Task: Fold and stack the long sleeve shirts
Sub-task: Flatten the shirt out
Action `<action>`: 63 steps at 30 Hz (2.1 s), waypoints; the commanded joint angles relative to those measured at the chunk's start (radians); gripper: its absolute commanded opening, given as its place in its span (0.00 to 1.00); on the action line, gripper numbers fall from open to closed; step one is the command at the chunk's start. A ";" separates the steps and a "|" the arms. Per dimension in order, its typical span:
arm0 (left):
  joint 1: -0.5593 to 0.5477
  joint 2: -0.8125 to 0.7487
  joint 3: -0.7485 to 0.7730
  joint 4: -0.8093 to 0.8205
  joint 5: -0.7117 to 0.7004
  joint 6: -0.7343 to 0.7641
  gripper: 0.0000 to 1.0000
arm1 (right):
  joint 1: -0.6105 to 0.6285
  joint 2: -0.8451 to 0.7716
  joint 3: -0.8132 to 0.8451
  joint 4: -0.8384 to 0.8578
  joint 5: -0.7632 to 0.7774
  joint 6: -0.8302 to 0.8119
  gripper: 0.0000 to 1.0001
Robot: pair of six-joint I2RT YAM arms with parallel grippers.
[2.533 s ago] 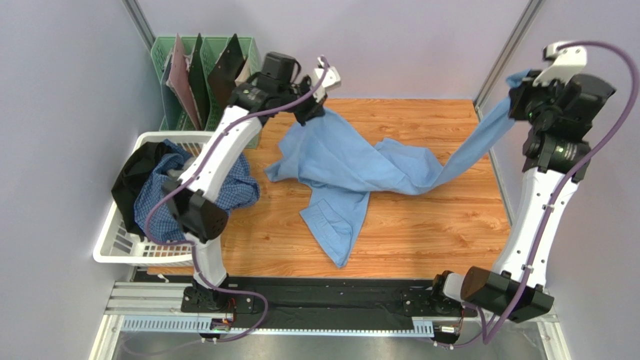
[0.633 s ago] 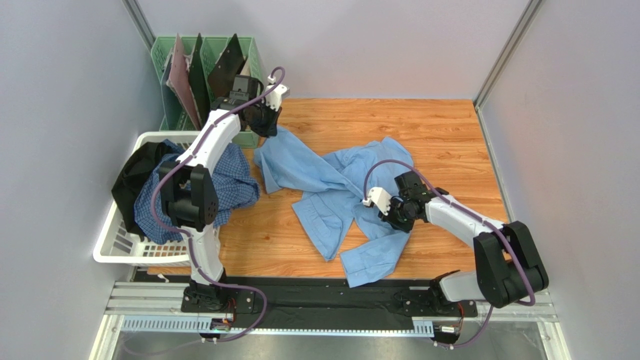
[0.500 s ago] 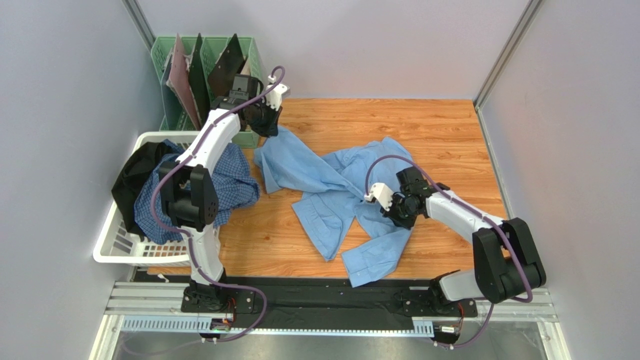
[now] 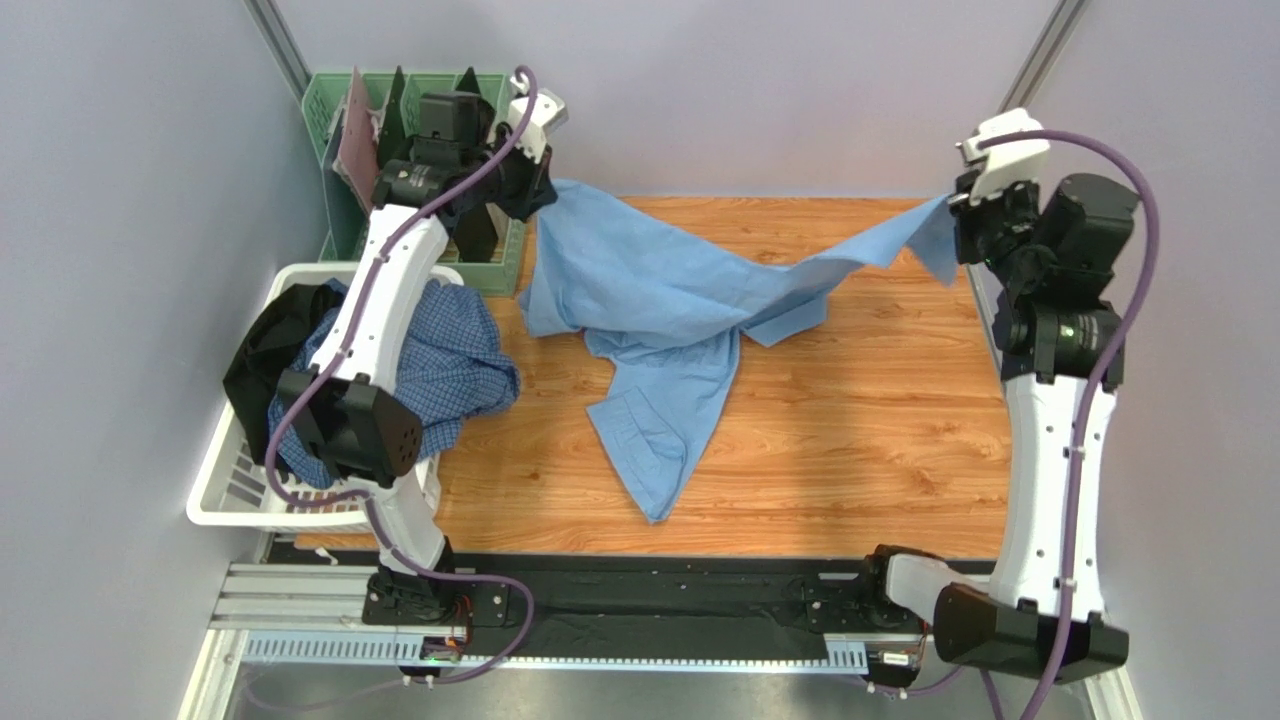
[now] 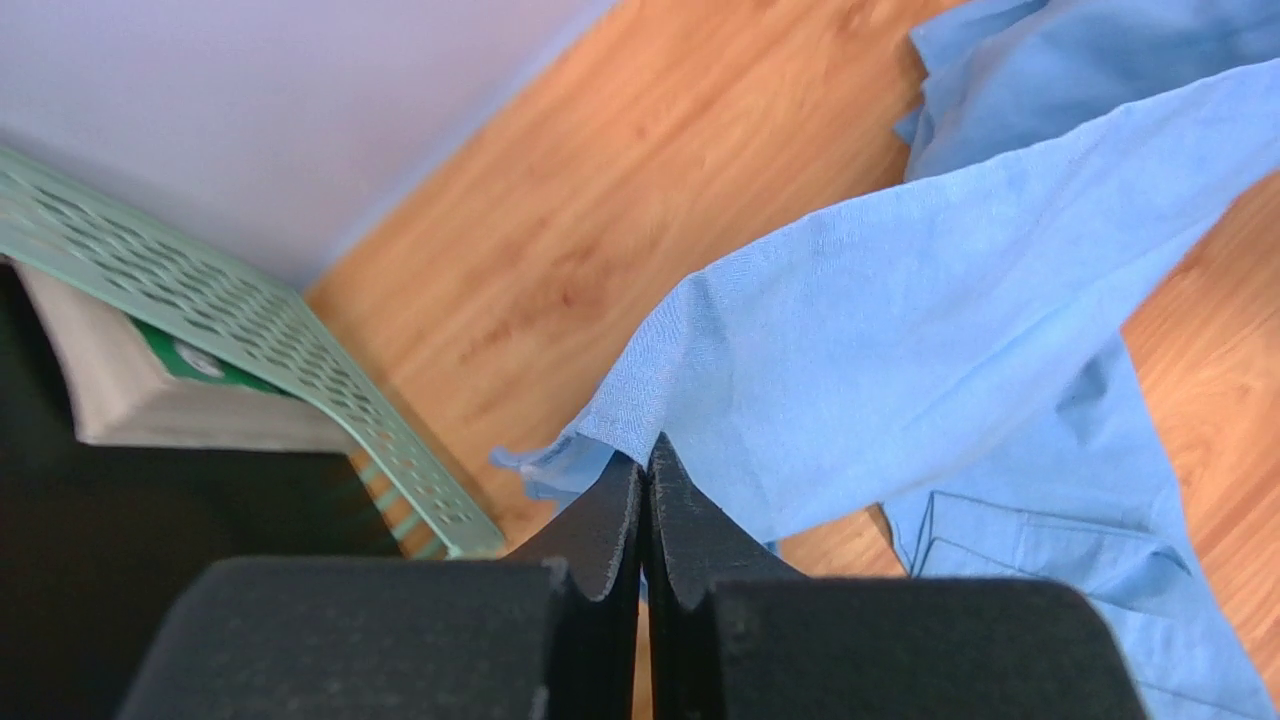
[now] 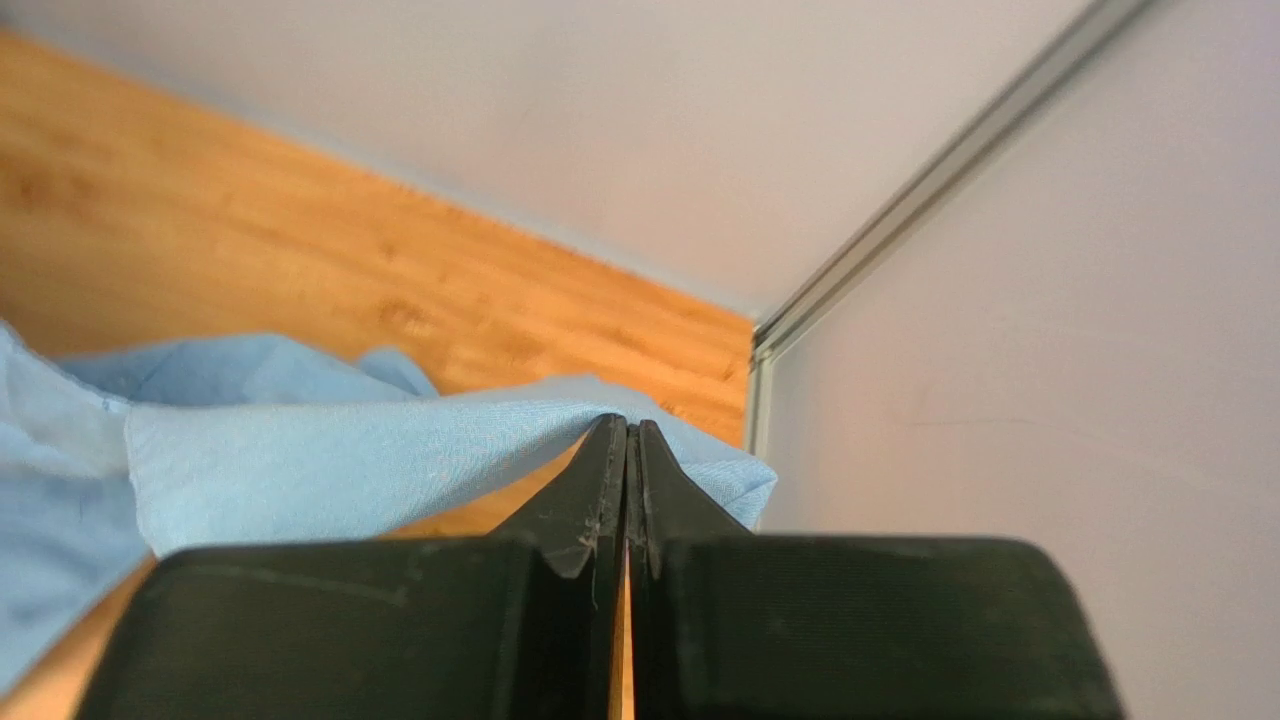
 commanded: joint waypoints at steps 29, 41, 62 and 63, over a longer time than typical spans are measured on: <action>-0.154 -0.291 -0.281 0.277 -0.147 -0.114 0.00 | -0.056 0.200 0.262 0.300 0.014 0.185 0.00; -0.076 0.096 -0.152 0.204 -0.225 -0.128 0.00 | 0.004 0.206 -0.247 -0.770 -0.300 -0.460 0.91; -0.073 0.056 -0.243 0.227 -0.192 -0.126 0.00 | 0.083 0.253 -0.902 -0.052 0.407 -0.300 0.56; -0.071 0.047 -0.243 0.224 -0.185 -0.132 0.00 | 0.084 0.263 -0.882 -0.052 0.412 -0.284 0.37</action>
